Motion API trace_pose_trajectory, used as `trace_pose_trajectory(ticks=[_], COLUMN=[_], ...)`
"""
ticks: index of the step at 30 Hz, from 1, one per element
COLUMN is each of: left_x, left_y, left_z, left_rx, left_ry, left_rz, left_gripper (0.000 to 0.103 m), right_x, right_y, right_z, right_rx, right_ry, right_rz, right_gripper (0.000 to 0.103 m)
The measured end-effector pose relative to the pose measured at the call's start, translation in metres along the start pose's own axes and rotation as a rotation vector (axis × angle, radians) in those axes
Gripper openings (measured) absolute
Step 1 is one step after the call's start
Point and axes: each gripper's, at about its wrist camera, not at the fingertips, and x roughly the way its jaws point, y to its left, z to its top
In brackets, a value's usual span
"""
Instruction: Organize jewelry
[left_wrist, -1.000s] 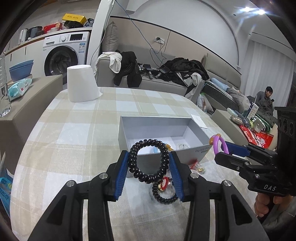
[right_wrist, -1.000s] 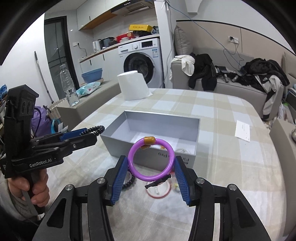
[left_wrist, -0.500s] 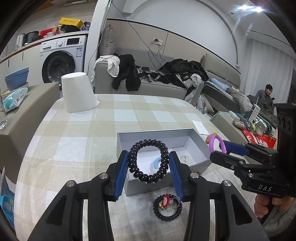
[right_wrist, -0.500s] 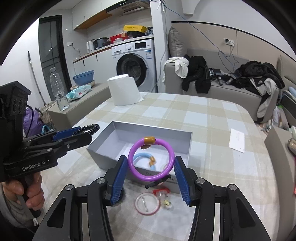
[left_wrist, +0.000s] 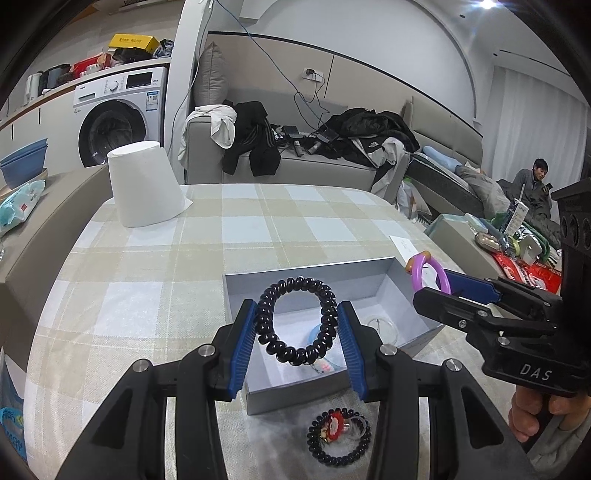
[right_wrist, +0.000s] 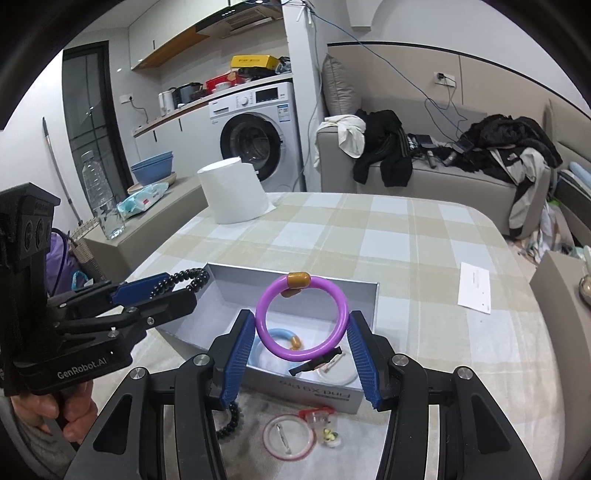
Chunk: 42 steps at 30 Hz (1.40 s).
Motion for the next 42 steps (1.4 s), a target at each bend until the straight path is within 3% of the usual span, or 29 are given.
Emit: trace_pose_trajectory(ticks=[14, 18, 20, 24, 26, 28, 30, 36, 42], left_x=[0.010, 0.007, 0.005, -0.003, -0.008, -0.013, -0.020, -0.031, -0.024], left_y=[-0.003, -0.002, -0.001, -0.001, -0.001, 0.000, 0.002, 0.011, 0.009], left_z=[-0.004, -0.003, -0.003, -0.002, -0.002, -0.004, -0.007, -0.019, -0.036], left_rx=[0.027, 0.007, -0.006, -0.021, -0.023, -0.025, -0.031, -0.060, -0.057], left_ry=[0.036, 0.045, 0.050, 0.040, 0.030, 0.021, -0.003, -0.007, 0.053], left_rz=[0.024, -0.011, -0.018, -0.017, -0.003, 0.018, 0.042, 0.068, 0.078], left_gripper=[0.039, 0.046, 0.052, 0.075, 0.081, 0.094, 0.102, 0.102, 0.102], right_x=[0.014, 0.015, 0.012, 0.006, 0.003, -0.002, -0.008, -0.021, -0.014], right_y=[-0.007, -0.007, -0.005, -0.005, -0.007, -0.011, -0.015, -0.030, -0.035], right_z=[-0.004, -0.003, -0.003, -0.004, -0.004, -0.006, -0.009, -0.023, -0.046], right_rx=[0.033, 0.035, 0.026, 0.017, 0.024, 0.035, 0.040, 0.074, 0.087], right_ry=[0.034, 0.032, 0.020, 0.009, 0.006, 0.003, -0.002, 0.017, 0.110], right_rz=[0.004, 0.014, 0.016, 0.005, -0.009, -0.025, -0.038, -0.092, -0.095], right_gripper=[0.051, 0.053, 0.065, 0.072, 0.084, 0.094, 0.099, 0.103, 0.103])
